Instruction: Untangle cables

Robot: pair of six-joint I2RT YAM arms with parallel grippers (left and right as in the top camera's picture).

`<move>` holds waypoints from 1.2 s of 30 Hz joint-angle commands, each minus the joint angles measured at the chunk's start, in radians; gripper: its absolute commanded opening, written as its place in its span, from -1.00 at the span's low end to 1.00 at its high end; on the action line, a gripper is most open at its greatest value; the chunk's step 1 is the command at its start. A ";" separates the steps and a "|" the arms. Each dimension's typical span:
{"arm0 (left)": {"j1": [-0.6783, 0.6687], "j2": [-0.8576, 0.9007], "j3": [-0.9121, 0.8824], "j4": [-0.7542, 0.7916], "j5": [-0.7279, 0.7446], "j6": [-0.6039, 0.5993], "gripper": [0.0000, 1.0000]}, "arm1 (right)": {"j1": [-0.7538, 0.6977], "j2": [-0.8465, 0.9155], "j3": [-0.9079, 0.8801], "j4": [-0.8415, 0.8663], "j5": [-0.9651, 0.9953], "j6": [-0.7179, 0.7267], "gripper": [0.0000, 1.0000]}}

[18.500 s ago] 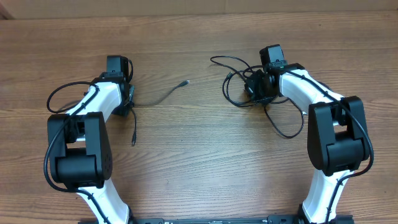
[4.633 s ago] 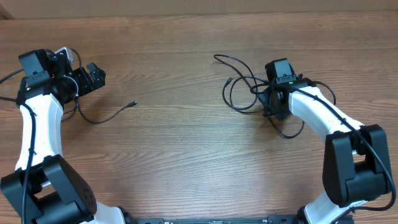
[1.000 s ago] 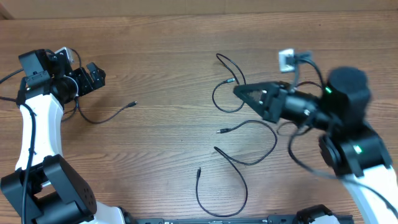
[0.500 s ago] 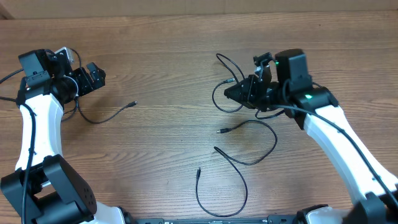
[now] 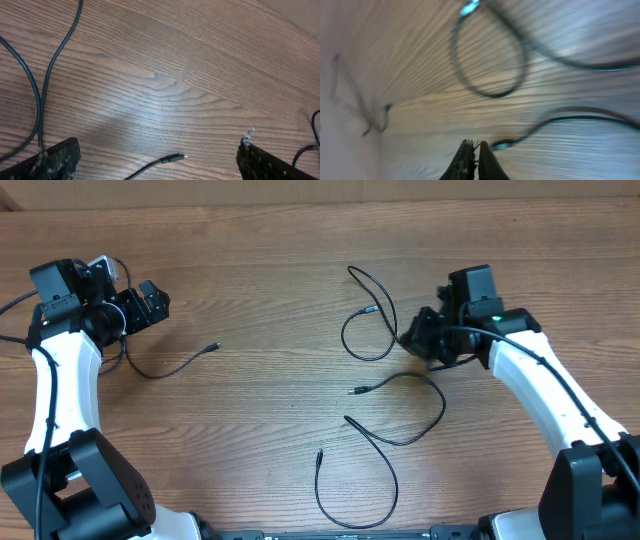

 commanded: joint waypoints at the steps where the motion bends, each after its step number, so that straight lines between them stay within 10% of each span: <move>1: -0.002 0.006 0.002 0.001 0.010 -0.014 0.98 | -0.039 0.008 -0.004 -0.034 0.143 0.003 -0.92; 11: -0.002 0.006 0.002 0.002 0.010 -0.014 0.99 | -0.171 0.008 -0.023 -0.103 0.257 0.003 -0.81; 13: -0.002 0.006 0.002 0.001 0.010 -0.013 0.99 | -0.187 0.008 -0.040 -0.103 0.273 0.003 -0.17; 15: -0.002 0.006 0.002 0.001 0.010 -0.014 0.99 | -0.192 0.008 -0.061 -0.099 0.273 0.020 1.00; 36: -0.002 0.006 0.002 0.001 0.010 -0.014 0.99 | -0.191 0.008 -0.093 -0.015 0.322 0.021 1.00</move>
